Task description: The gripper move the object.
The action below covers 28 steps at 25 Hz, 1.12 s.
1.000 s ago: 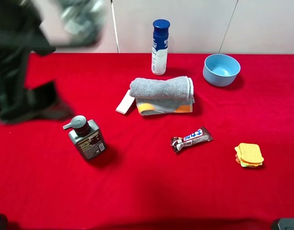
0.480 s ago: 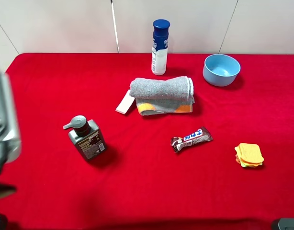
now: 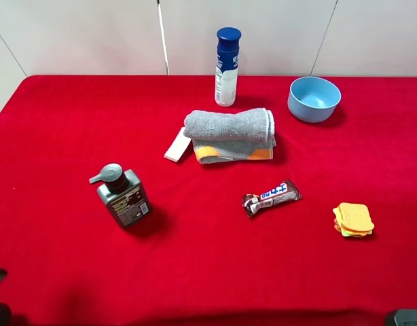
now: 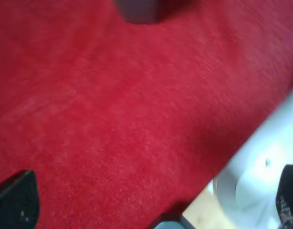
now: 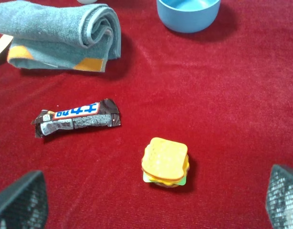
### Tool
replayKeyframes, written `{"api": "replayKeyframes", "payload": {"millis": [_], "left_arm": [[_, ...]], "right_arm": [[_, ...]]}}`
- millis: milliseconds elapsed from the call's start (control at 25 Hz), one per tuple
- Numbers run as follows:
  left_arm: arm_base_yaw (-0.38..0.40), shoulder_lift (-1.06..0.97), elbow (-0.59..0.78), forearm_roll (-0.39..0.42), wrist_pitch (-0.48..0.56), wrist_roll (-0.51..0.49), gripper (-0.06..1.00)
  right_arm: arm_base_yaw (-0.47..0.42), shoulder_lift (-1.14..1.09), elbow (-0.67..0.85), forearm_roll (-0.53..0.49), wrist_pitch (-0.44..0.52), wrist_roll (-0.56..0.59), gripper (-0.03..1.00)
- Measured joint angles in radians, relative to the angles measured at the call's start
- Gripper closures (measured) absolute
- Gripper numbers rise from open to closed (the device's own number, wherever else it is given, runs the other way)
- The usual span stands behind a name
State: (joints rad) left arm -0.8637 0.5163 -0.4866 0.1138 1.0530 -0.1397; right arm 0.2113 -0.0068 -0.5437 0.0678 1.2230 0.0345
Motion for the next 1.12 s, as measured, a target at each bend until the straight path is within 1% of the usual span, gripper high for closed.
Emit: {"api": "replayKeyframes", "payload": {"millis": [120,280,440,640,840,920,1000,1120], "left_arm": [[0.15,-0.122,0.0,-0.016,0.0,0.016,-0.05],[0.346,-0.29,0.004,-0.074,0.001,0.091,-0.05],[0.504,-0.42,0.004,-0.1,0.001,0.116,-0.05],[0.663,-0.512,0.005,-0.104,0.003,0.12,-0.05],[0.808,-0.52,0.005,-0.107,0.005,0.125,-0.05],[0.846,-0.52,0.005,-0.114,0.005,0.132,-0.05],[0.867,-0.52,0.005,-0.114,0.005,0.14,-0.05],[0.869,-0.52,0.005,-0.114,0.005,0.14,-0.05]], "right_arm": [[0.0,0.0,0.0,0.0,0.0,0.0,0.27],[0.0,0.0,0.0,0.0,0.0,0.0,0.27],[0.0,0.0,0.0,0.0,0.0,0.0,0.27],[0.0,0.0,0.0,0.0,0.0,0.0,0.27],[0.0,0.0,0.0,0.001,0.0,0.0,0.27],[0.0,0.0,0.0,0.001,0.0,0.0,0.27],[0.0,0.0,0.0,0.001,0.0,0.0,0.27],[0.0,0.0,0.0,0.001,0.0,0.0,0.27]]}}
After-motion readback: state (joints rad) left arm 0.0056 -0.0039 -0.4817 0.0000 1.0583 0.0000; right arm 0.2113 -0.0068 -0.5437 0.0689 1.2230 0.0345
